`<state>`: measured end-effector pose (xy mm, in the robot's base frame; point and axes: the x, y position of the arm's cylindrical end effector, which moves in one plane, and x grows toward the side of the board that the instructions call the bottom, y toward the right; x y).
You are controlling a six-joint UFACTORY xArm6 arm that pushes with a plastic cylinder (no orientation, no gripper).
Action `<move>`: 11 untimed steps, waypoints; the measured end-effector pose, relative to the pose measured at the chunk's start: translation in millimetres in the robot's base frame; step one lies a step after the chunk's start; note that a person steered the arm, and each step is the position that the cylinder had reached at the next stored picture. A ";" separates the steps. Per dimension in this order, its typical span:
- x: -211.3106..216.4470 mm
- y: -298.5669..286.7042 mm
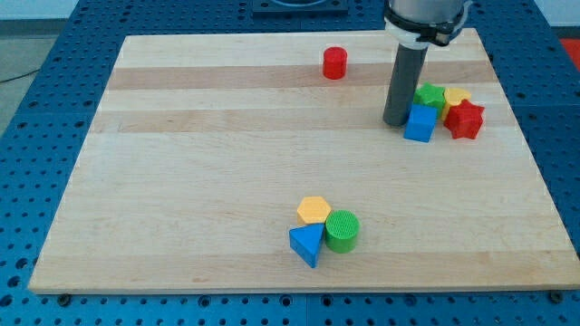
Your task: Push the red circle into the green star
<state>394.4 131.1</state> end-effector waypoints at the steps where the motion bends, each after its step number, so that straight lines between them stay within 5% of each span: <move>1: 3.3 5.8; 3: -2.2 -11.0; 6: -99.8 -162.1; 8: -144.9 -90.1; 11: -82.3 -56.4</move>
<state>312.1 74.7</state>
